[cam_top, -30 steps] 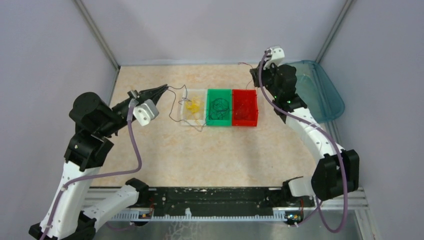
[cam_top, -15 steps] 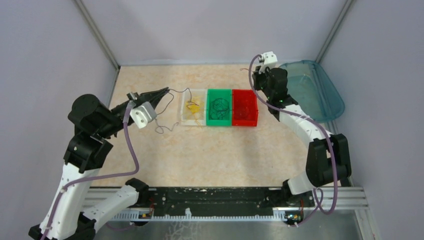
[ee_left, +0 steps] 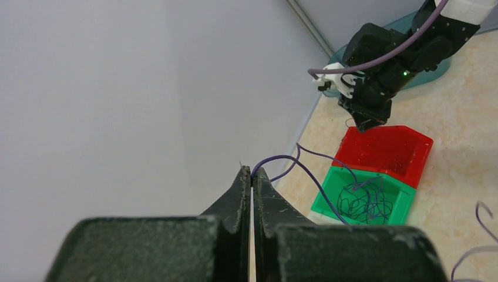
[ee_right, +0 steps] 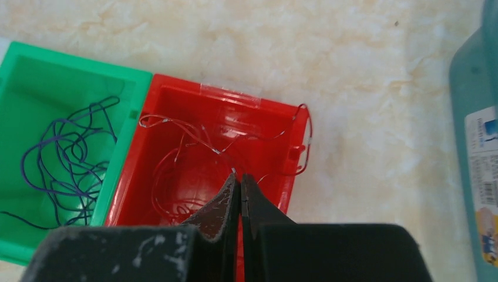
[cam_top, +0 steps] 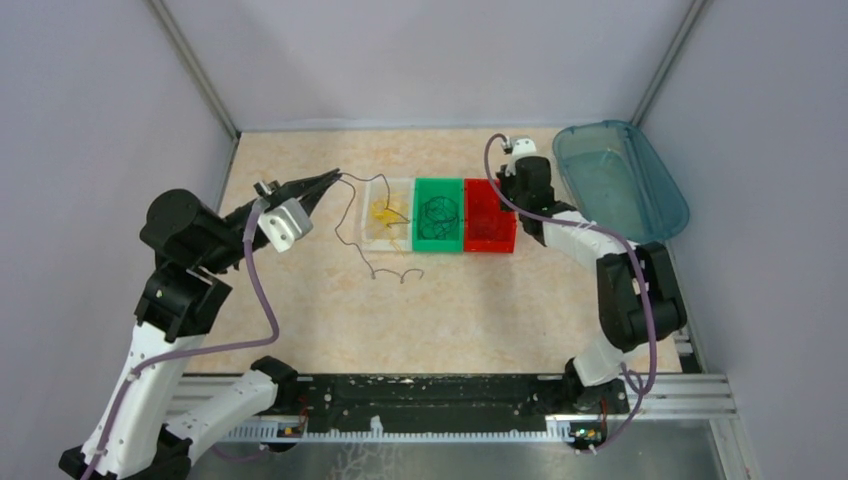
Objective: Untangle the cables
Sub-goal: Place the cable in the bin.
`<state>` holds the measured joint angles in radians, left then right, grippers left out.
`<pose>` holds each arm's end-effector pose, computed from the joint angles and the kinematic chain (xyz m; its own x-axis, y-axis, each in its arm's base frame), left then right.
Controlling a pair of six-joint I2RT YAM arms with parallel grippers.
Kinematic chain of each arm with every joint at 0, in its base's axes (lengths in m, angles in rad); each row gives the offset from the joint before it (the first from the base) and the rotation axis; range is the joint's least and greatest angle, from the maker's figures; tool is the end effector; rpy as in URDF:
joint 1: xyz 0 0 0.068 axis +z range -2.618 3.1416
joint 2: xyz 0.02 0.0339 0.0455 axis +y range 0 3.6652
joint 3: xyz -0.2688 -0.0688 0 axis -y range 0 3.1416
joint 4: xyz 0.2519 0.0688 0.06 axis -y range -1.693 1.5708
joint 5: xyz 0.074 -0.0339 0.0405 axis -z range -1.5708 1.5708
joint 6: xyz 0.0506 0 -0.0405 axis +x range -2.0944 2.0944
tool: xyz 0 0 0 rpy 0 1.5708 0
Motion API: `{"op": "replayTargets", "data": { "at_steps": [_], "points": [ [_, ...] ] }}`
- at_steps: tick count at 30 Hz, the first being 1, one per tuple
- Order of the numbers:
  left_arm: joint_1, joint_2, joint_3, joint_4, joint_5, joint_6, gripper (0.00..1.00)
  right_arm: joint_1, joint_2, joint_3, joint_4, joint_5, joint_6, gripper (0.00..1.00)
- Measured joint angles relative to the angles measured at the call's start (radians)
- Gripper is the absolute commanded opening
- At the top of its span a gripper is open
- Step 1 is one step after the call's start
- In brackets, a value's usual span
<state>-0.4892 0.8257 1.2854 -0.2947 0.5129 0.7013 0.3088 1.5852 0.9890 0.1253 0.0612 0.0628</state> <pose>0.1237 -0.0940 0.4960 0.6506 0.2905 -0.7016 0.5457 0.4636 0.6980 0.3601 0.1116 0.2340 -0.4472 -0.0769 -0.8911 -0.2238 0.9742 0.0282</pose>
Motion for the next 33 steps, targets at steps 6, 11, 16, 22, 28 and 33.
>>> {"op": "replayTargets", "data": {
  "at_steps": [6, 11, 16, 22, 28, 33],
  "points": [
    [0.000, -0.003, 0.000, 0.016, -0.005, -0.002, 0.00, 0.041, 0.085, 0.007, -0.025, 0.010, 0.022, 0.01],
    [0.000, -0.004, 0.000, 0.019, -0.006, -0.002, 0.00, 0.076, 0.159, 0.016, -0.051, 0.023, 0.035, 0.08],
    [0.000, -0.004, 0.000, 0.022, -0.006, -0.002, 0.00, 0.089, 0.174, 0.030, -0.089, 0.049, 0.050, 0.45],
    [0.000, -0.002, -0.022, 0.045, -0.005, -0.002, 0.00, 0.097, 0.061, 0.041, -0.105, 0.054, 0.065, 0.57],
    [0.000, 0.040, -0.040, 0.077, -0.005, -0.010, 0.00, 0.097, -0.124, 0.062, -0.094, 0.036, 0.078, 0.57],
    [0.000, 0.107, -0.052, 0.139, -0.006, -0.040, 0.00, 0.097, -0.228, 0.038, -0.078, 0.013, 0.096, 0.60]
  ]
}}
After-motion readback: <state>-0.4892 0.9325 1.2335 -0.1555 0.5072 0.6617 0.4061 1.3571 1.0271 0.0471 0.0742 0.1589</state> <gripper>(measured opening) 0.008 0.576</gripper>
